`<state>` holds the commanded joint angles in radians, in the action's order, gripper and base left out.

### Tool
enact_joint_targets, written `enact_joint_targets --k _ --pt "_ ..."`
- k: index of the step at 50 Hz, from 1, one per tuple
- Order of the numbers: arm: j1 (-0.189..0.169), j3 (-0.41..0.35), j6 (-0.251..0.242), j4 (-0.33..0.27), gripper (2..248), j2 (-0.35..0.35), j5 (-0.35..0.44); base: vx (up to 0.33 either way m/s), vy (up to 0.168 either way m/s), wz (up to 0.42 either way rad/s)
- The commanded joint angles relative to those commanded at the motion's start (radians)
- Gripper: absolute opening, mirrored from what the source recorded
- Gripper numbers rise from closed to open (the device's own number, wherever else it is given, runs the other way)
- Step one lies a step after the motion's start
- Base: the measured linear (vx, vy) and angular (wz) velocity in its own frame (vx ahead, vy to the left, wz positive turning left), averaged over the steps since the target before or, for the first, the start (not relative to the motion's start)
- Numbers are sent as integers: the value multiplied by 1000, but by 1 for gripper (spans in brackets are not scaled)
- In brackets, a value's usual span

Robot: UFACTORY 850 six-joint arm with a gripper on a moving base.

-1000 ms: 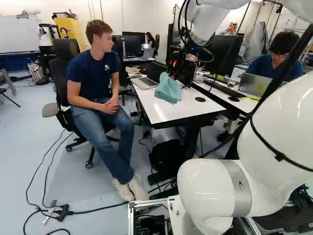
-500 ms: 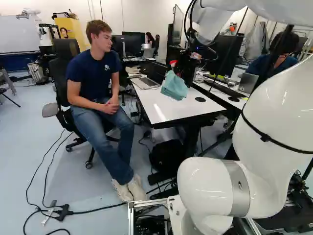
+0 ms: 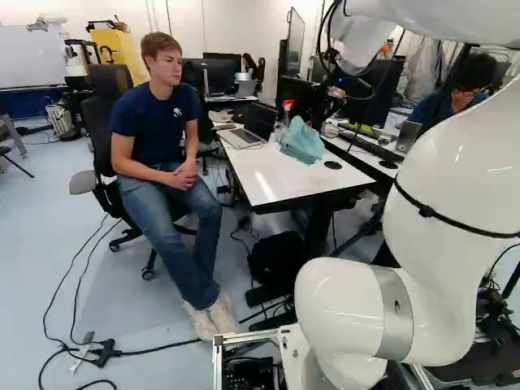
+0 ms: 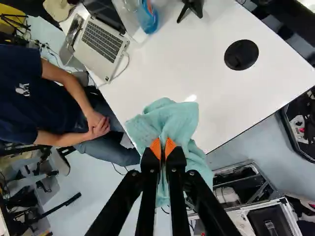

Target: Clean the table with the green towel

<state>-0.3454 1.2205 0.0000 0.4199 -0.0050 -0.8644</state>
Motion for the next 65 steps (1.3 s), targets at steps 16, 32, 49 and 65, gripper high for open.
enact_joint_targets --k 16,32,49,65 --pt "-50 43 0 -40 31 -42 17 0 0 0" --pt "-82 117 0 -85 31 -111 39 0 0 0" --pt "-104 213 0 -135 31 -198 65 0 0 0" --pt "-115 312 0 -174 31 -283 88 0 0 0"
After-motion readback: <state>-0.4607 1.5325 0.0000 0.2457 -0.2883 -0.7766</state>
